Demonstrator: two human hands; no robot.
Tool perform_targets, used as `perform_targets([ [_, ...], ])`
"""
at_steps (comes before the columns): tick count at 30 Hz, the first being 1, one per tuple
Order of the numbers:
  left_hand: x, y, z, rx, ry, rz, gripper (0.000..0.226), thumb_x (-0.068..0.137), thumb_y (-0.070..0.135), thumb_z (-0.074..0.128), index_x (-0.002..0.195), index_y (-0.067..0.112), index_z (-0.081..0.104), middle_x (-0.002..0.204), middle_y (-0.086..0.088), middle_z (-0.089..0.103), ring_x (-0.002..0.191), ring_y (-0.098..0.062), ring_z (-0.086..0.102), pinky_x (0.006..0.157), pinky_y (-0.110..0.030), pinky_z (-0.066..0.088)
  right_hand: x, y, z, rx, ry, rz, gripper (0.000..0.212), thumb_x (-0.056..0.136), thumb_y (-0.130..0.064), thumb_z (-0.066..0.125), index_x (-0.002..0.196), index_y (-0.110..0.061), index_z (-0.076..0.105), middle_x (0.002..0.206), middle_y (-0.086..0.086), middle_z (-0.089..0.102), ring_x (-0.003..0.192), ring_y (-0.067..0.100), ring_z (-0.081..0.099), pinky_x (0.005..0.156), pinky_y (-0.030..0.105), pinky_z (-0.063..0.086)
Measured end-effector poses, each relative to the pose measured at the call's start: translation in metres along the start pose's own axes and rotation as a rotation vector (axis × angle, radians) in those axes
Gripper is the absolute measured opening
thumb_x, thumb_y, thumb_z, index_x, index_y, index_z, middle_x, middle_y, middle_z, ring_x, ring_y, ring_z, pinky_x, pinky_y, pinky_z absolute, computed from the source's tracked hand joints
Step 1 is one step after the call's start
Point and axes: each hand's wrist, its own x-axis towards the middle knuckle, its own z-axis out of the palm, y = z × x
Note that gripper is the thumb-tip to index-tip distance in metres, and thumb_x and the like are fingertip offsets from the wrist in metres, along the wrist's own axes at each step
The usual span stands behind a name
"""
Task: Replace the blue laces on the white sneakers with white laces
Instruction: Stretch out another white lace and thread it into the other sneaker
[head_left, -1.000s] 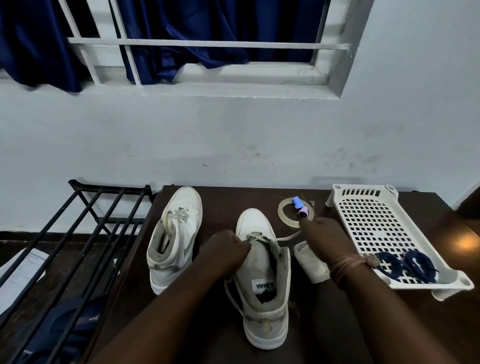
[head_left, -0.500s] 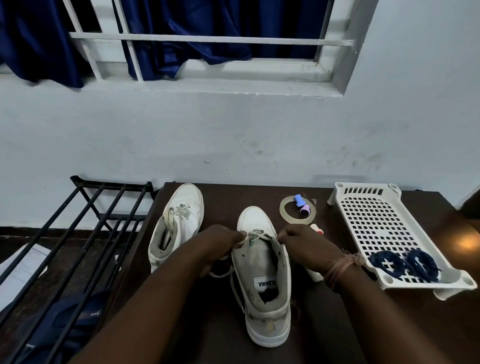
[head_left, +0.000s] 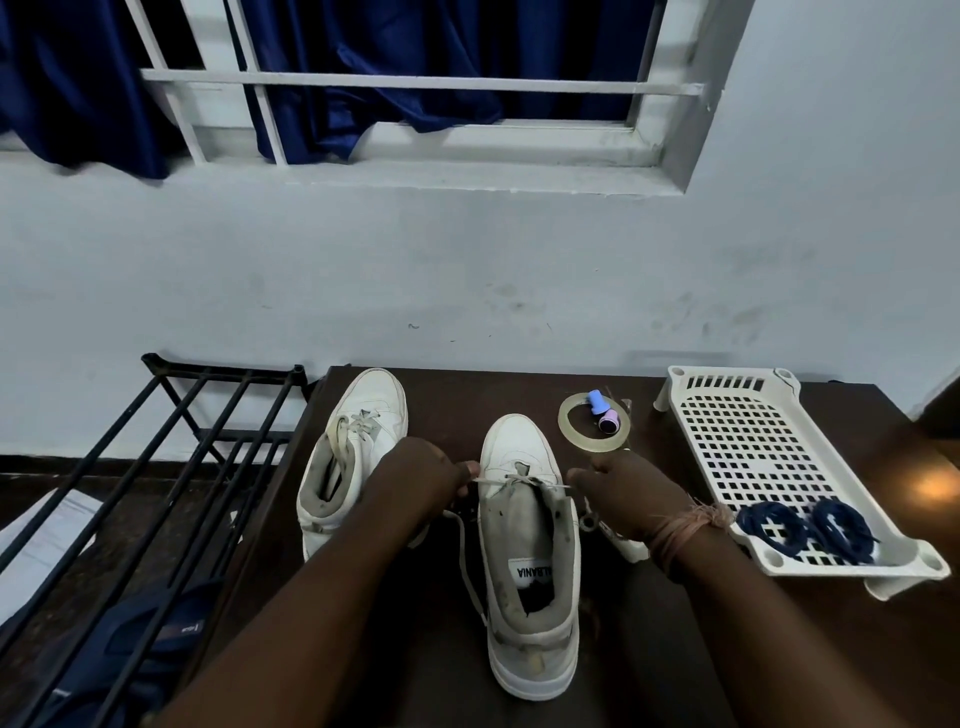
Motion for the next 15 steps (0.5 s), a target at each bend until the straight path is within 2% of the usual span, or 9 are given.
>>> perform_targets([
  [3, -0.0037, 0.0004, -0.0024, 0.107, 0.061, 0.037, 0.034, 0.087, 0.039, 0.074, 0.067, 0.012, 0.074, 0.040, 0.012, 0.056, 0.040, 0.002, 0.052, 0.050, -0.021, 0.036, -0.0003, 0.0048, 0.0032, -0.036, 0.033, -0.008, 0.044, 0.097, -0.026, 0.058, 0.058, -0.014, 0.042, 0.063, 0.000, 0.045, 0.076, 0.022, 0.049, 0.068, 0.027, 0.033],
  [6, -0.0066, 0.0001, -0.0035, 0.153, 0.104, 0.063, 0.036, 0.085, 0.043, 0.073, 0.066, 0.014, 0.073, 0.044, 0.010, 0.059, 0.055, -0.007, 0.060, 0.057, -0.025, 0.038, 0.0001, 0.0059, 0.0041, -0.067, 0.059, -0.014, 0.038, 0.097, -0.027, 0.057, 0.064, -0.011, 0.048, 0.070, 0.005, 0.051, 0.079, 0.023, 0.052, 0.070, 0.026, 0.035],
  [8, -0.0065, -0.0002, -0.0031, 0.166, 0.113, 0.076, 0.036, 0.085, 0.044, 0.073, 0.066, 0.014, 0.072, 0.054, 0.006, 0.065, 0.065, -0.014, 0.065, 0.062, -0.027, 0.044, 0.0015, 0.0047, 0.0050, -0.065, 0.073, -0.008, 0.038, 0.097, -0.028, 0.057, 0.064, -0.011, 0.049, 0.074, 0.007, 0.055, 0.079, 0.024, 0.052, 0.070, 0.026, 0.034],
  [10, -0.0068, -0.0010, -0.0017, 0.169, 0.124, 0.081, 0.036, 0.086, 0.045, 0.071, 0.067, 0.014, 0.071, 0.063, 0.003, 0.070, 0.073, -0.019, 0.068, 0.069, -0.031, 0.050, 0.0023, 0.0040, 0.0061, -0.046, 0.081, -0.007, 0.039, 0.096, -0.028, 0.058, 0.062, -0.012, 0.047, 0.072, 0.006, 0.055, 0.076, 0.022, 0.051, 0.068, 0.026, 0.033],
  [12, -0.0081, -0.0010, 0.0005, 0.188, 0.167, 0.115, 0.038, 0.087, 0.049, 0.067, 0.069, 0.016, 0.068, 0.067, 0.004, 0.069, 0.074, -0.017, 0.067, 0.071, -0.032, 0.051, -0.0008, 0.0017, 0.0052, -0.006, 0.098, -0.028, 0.041, 0.095, -0.030, 0.060, 0.060, -0.013, 0.046, 0.063, 0.001, 0.052, 0.064, 0.017, 0.049, 0.063, 0.026, 0.032],
  [15, -0.0091, 0.0033, 0.0026, 0.105, 0.186, 0.190, 0.039, 0.090, 0.053, 0.061, 0.072, 0.019, 0.067, 0.070, 0.006, 0.070, 0.073, -0.013, 0.067, 0.076, -0.036, 0.054, -0.0019, -0.0037, 0.0010, 0.115, 0.089, -0.046, 0.046, 0.091, -0.045, 0.064, 0.059, -0.018, 0.045, 0.053, -0.007, 0.049, 0.053, 0.008, 0.046, 0.057, 0.026, 0.034],
])
